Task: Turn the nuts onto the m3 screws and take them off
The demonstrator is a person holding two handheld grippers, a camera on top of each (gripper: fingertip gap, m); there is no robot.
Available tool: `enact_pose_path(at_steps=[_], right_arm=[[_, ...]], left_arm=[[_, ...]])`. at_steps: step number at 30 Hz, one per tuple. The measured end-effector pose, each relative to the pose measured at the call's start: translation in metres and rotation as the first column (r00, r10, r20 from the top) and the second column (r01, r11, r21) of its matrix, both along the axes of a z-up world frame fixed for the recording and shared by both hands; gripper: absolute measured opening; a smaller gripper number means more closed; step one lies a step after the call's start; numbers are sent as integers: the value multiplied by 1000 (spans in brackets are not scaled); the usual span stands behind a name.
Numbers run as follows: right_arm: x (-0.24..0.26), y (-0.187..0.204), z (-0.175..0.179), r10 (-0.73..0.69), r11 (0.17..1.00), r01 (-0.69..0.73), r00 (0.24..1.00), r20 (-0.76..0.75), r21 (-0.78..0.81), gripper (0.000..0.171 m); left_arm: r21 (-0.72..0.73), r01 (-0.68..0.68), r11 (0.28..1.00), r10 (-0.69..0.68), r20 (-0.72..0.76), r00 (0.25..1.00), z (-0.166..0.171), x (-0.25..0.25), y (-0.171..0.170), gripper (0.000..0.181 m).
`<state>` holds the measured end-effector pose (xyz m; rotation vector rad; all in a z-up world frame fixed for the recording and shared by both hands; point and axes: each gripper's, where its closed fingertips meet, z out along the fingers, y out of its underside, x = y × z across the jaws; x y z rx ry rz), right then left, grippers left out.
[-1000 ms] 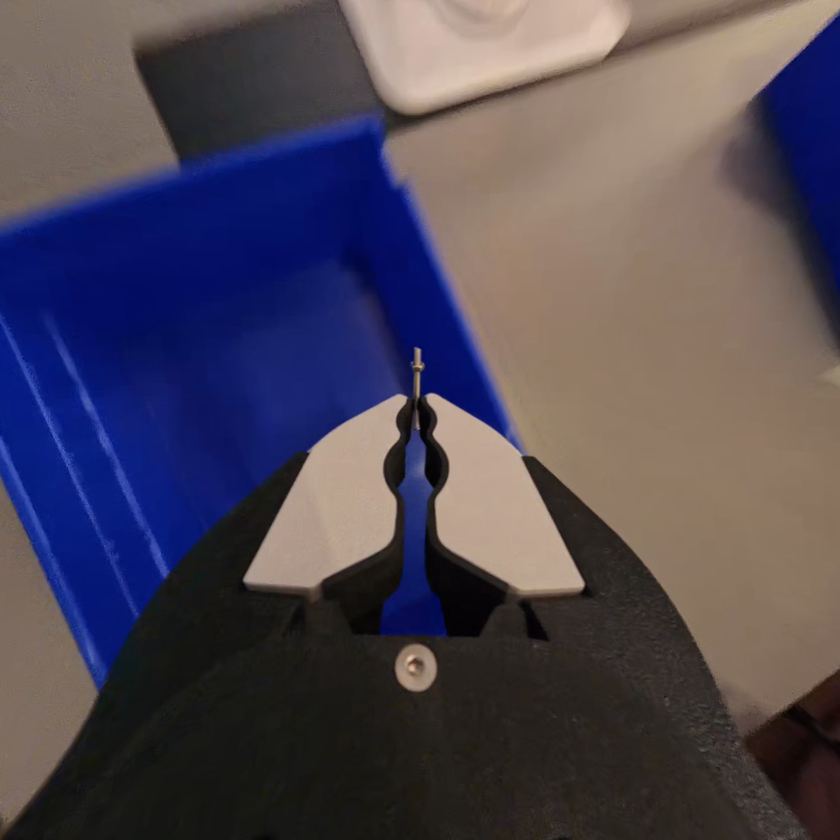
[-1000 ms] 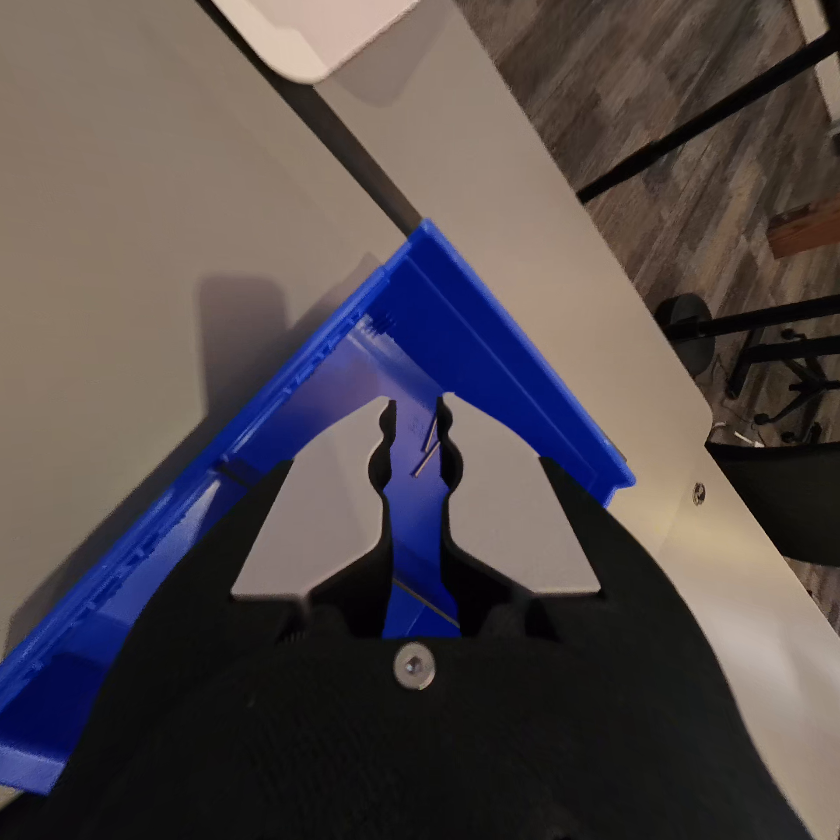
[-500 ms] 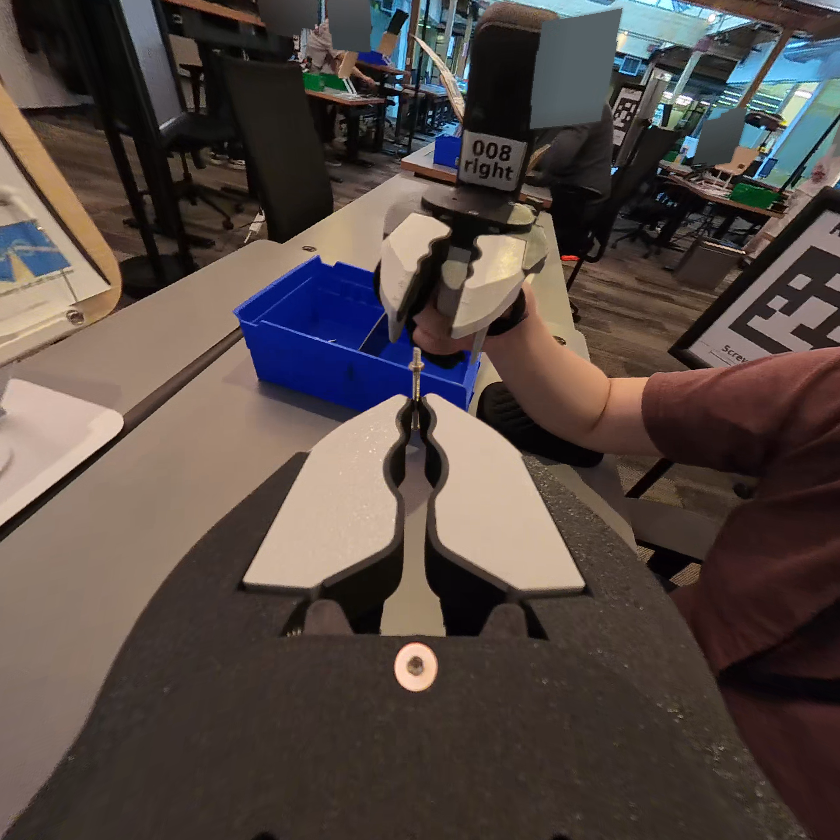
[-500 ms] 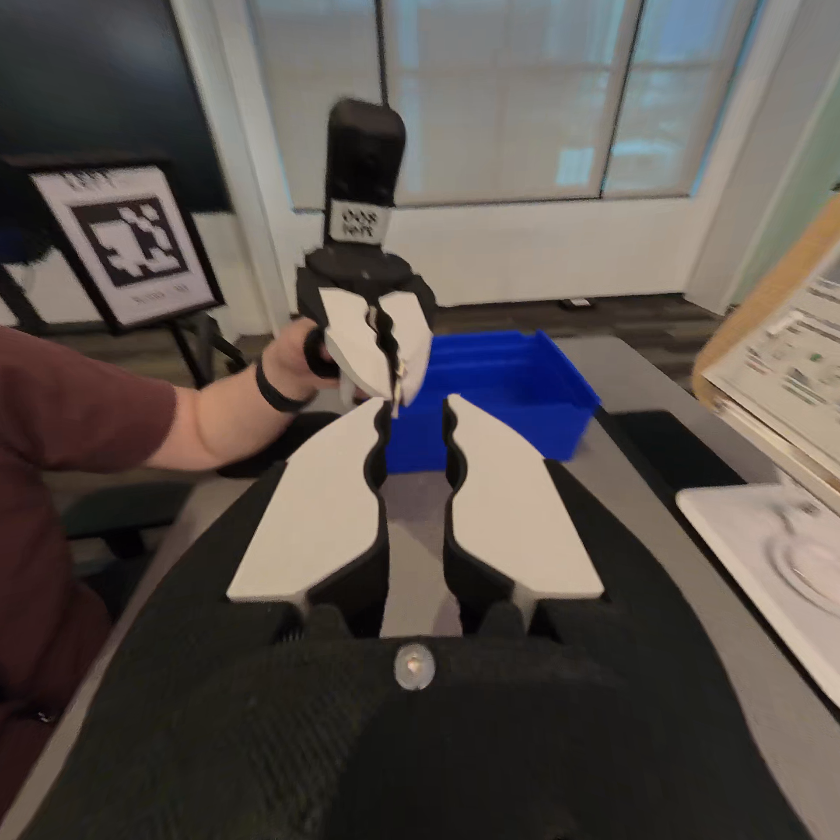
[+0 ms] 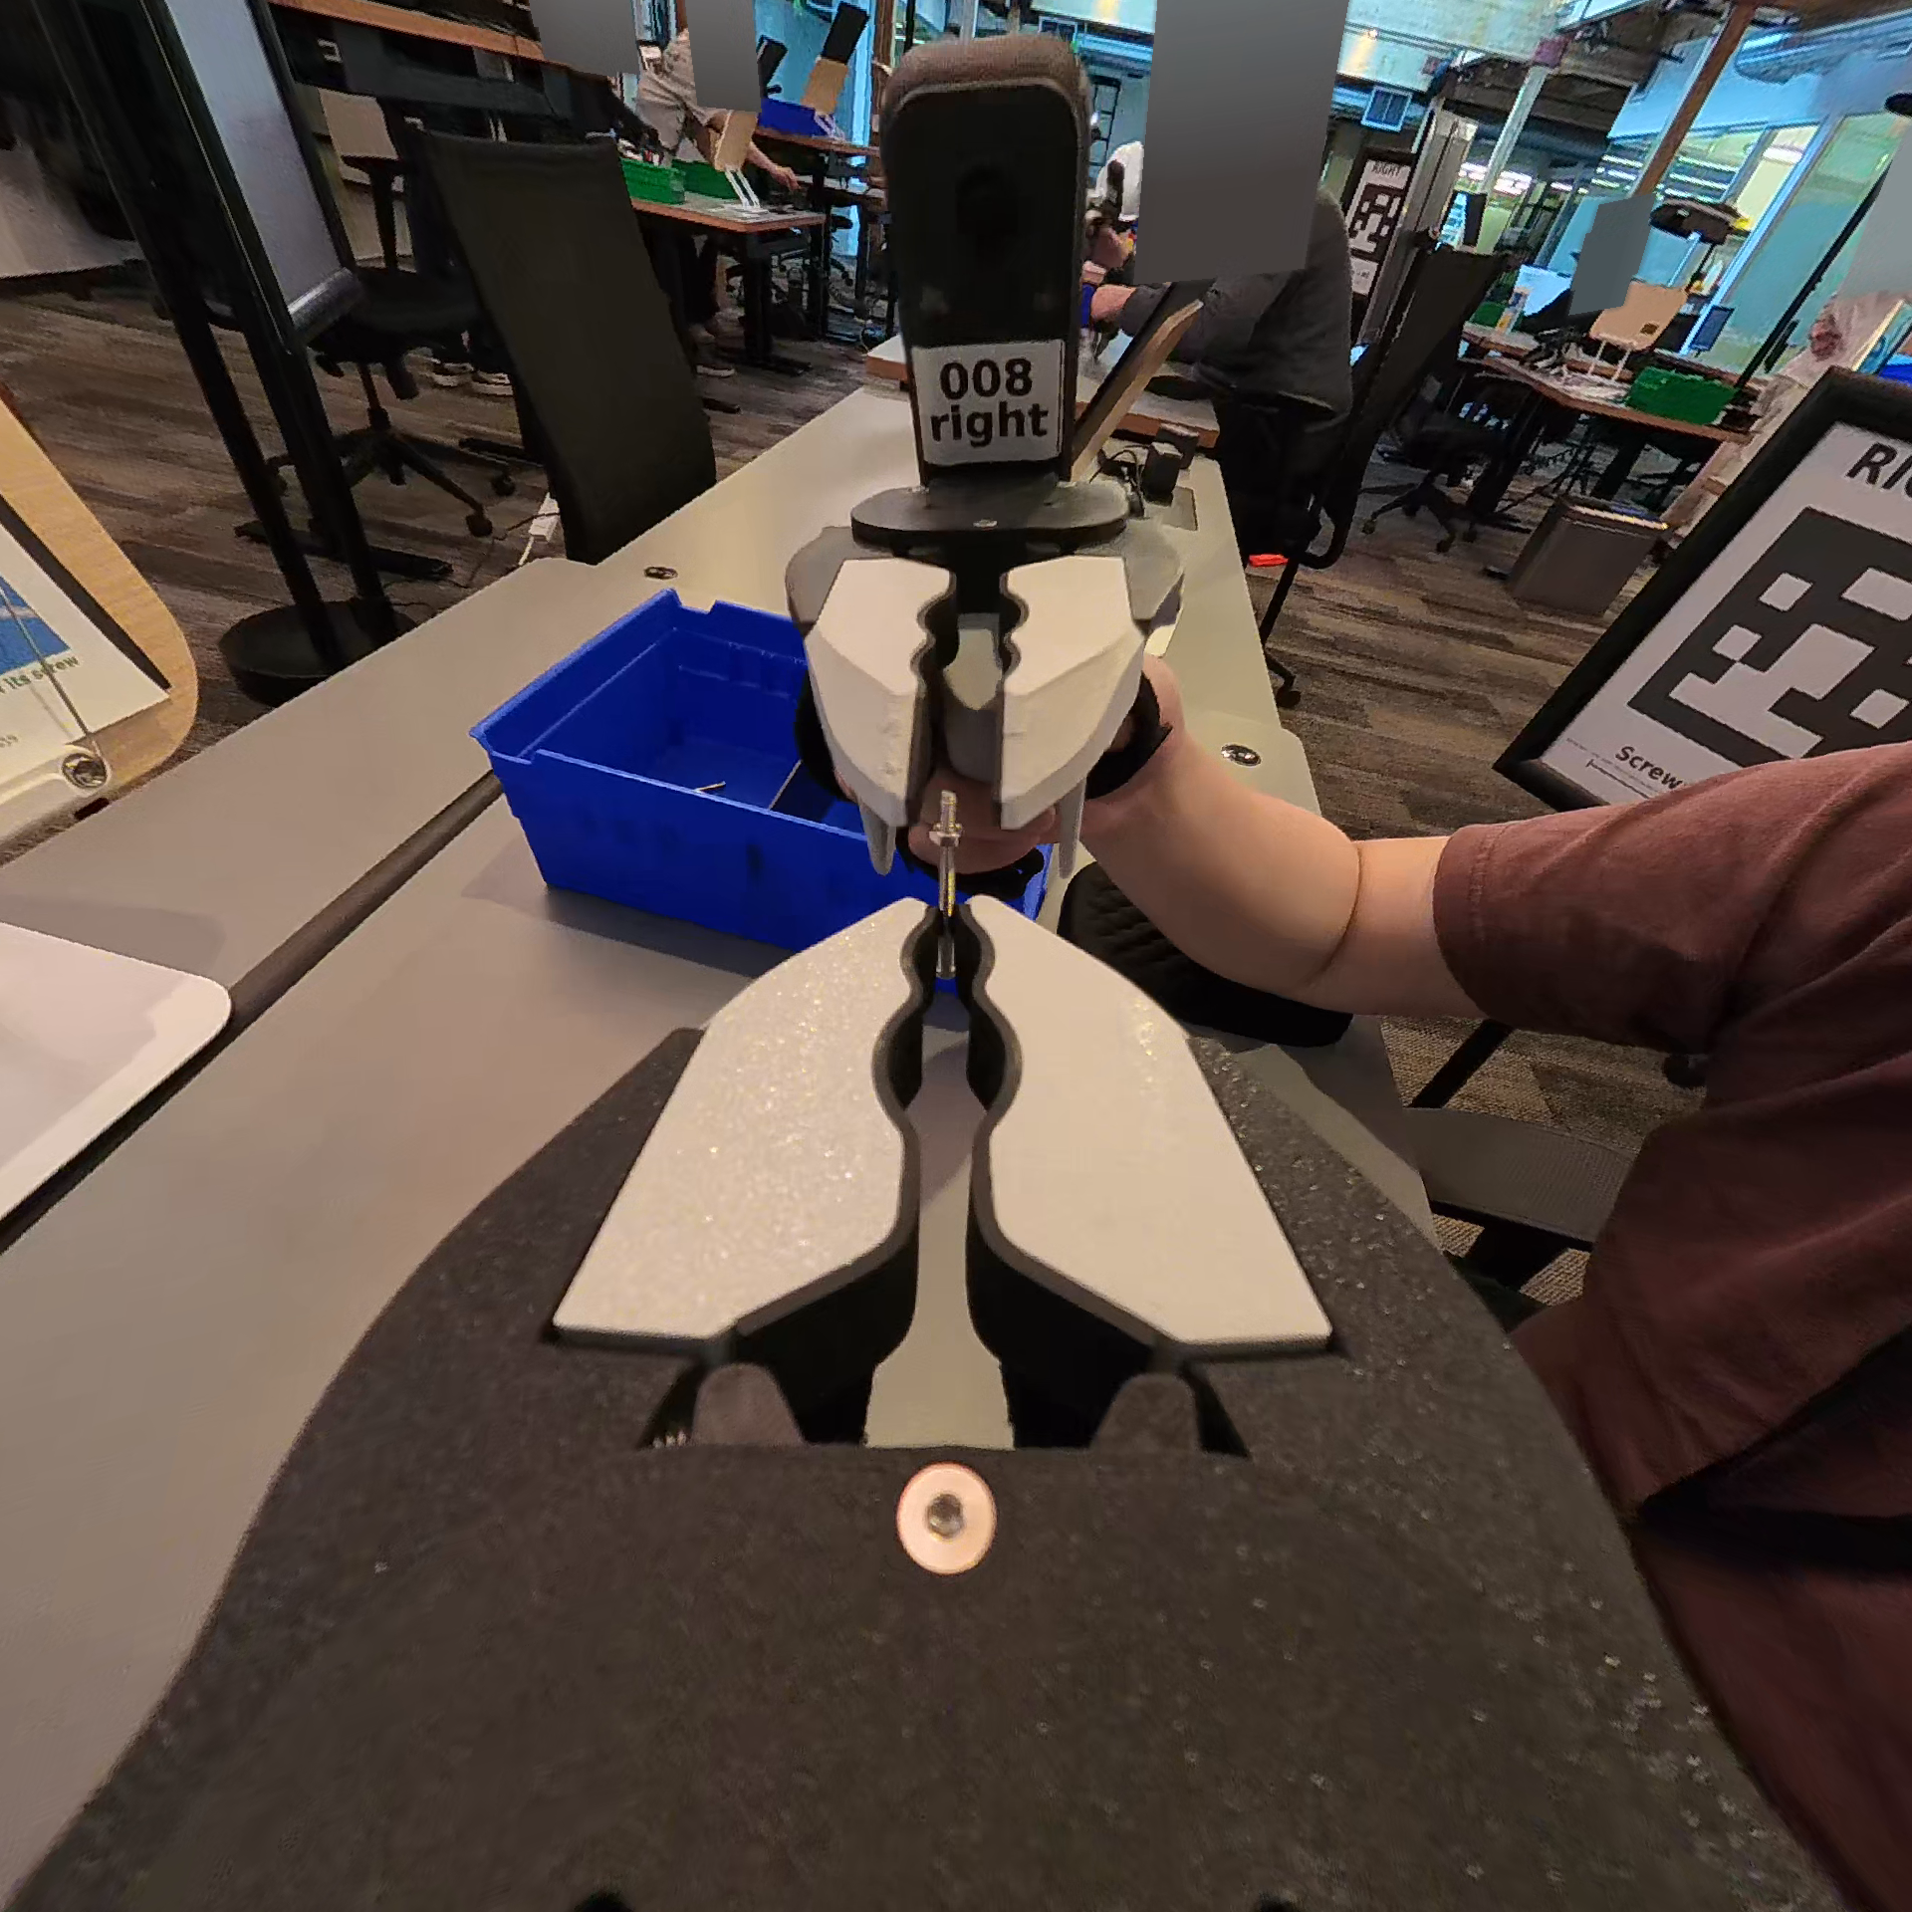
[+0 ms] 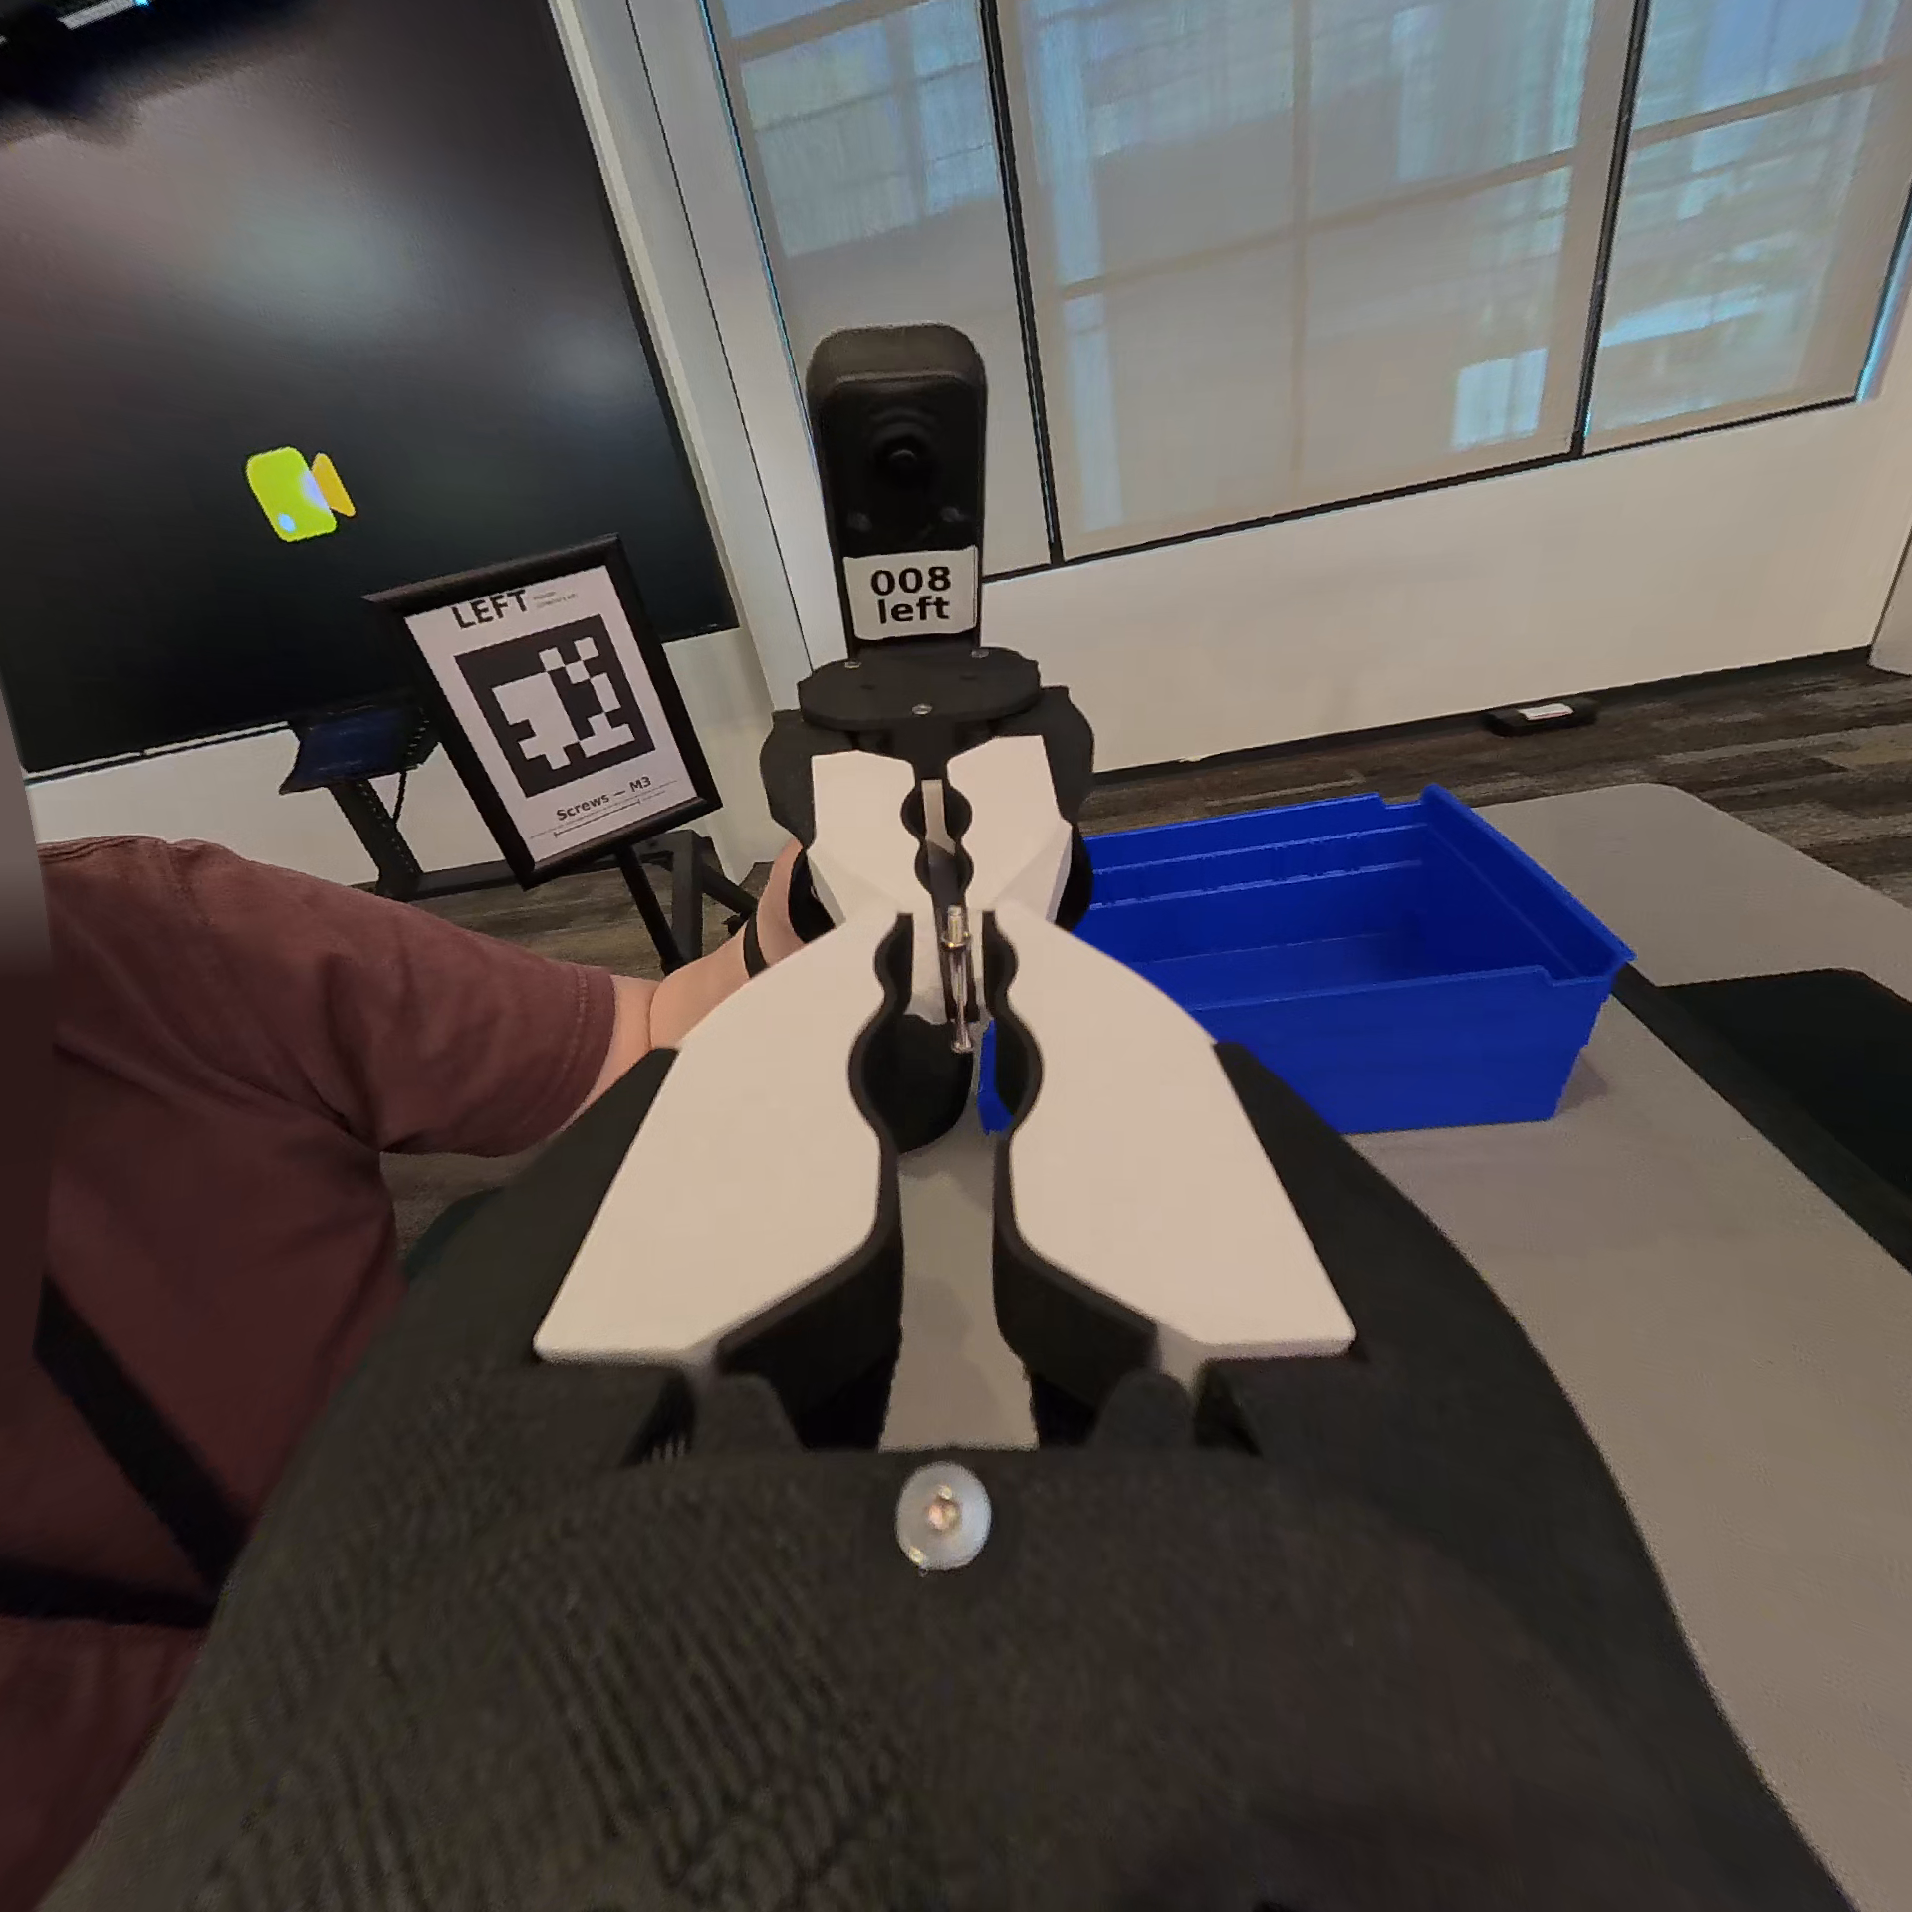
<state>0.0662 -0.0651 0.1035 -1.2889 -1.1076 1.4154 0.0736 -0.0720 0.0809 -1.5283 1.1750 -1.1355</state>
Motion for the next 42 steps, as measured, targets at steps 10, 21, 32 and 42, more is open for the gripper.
enact_pose_path(at_steps=[10, 21, 32, 42], right_arm=[[-3, 1, -5, 12, 1000, -12, 1000, 4, -16, 4], [-7, 2, -7, 33, 997, -35, 999, -29, -69, 3], [-7, 0, -5, 11, 1000, -11, 1000, -18, -2, 3], [-1, 4, 3, -36, 999, 37, 999, -37, 13, 22]], left_arm=[[-16, 22, 1000, -22, -5, 1000, -3, 3, -3, 3], [-122, 59, 991, -52, 60, 997, -6, 10, -3, 3], [-177, 97, 979, -85, 73, 994, -9, 14, -6, 2], [-113, 49, 992, -43, 50, 998, -6, 11, -3, 2]])
